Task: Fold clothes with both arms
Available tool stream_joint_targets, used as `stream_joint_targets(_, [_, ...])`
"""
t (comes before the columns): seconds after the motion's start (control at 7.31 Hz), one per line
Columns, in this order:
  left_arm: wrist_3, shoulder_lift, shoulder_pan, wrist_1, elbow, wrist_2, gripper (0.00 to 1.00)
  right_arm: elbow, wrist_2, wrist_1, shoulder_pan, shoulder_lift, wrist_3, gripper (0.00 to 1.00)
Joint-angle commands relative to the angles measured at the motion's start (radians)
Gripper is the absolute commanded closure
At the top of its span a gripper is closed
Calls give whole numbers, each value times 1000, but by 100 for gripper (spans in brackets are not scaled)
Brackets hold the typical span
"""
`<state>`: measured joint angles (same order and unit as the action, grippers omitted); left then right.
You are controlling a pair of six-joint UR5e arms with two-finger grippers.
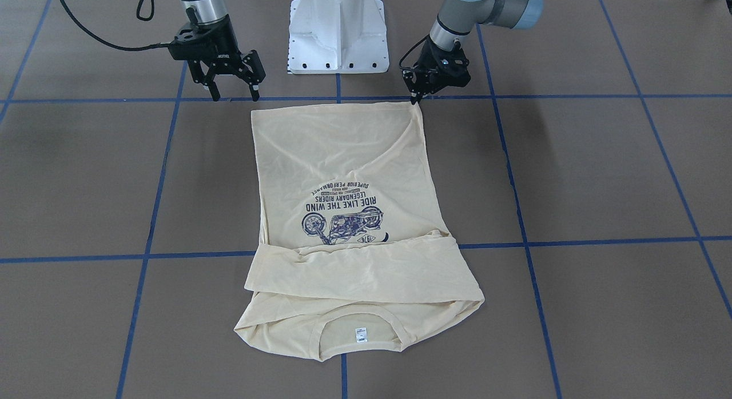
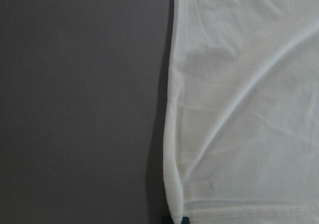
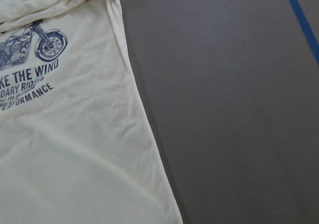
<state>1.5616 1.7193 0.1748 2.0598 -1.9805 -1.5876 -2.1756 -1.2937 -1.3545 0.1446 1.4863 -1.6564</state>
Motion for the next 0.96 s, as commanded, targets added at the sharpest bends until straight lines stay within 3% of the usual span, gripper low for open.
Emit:
stream_joint_targets(0.0, [2, -1, 0, 0, -18, 0, 100, 57, 52, 2, -55, -29, -16, 2])
stream_joint_targets(0.82, [2, -1, 0, 0, -27, 0, 100, 115, 85, 11, -88, -31, 0, 36])
